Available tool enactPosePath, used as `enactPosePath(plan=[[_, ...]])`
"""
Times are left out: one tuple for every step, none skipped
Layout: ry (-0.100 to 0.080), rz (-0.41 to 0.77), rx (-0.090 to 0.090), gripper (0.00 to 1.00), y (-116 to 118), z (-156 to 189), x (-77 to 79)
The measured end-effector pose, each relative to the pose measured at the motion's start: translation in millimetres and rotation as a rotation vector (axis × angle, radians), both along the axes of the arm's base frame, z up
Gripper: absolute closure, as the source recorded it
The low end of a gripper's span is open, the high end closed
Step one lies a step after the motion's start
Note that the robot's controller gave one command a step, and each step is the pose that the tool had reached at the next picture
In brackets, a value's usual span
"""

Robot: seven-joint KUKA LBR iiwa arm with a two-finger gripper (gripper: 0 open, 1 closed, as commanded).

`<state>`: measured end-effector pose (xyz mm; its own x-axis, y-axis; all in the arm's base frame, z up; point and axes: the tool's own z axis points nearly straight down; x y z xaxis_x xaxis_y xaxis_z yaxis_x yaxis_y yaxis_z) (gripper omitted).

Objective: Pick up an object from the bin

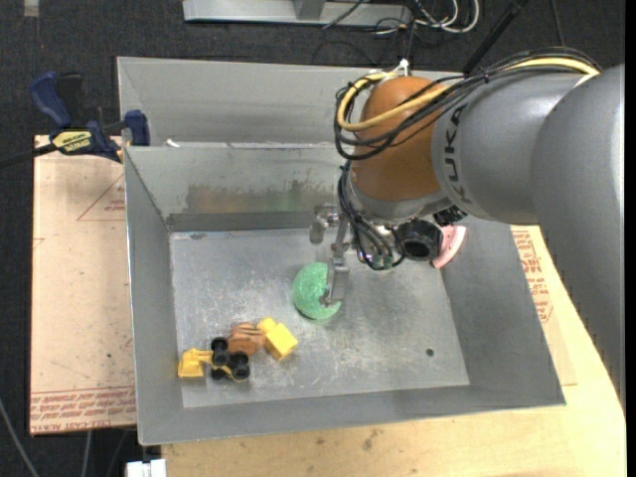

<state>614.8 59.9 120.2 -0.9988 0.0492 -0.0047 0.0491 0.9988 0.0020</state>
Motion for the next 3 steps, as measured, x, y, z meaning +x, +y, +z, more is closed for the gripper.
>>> enactPosePath(plan=[[0.008,-0.019,0.0,0.0,0.9,-53.3,1.8],[0.005,-0.106,0.0,1.0,-2.0,-50.6,-17.7],[0.004,-0.106,0.0,1.0,-2.0,-50.5,-17.4]])
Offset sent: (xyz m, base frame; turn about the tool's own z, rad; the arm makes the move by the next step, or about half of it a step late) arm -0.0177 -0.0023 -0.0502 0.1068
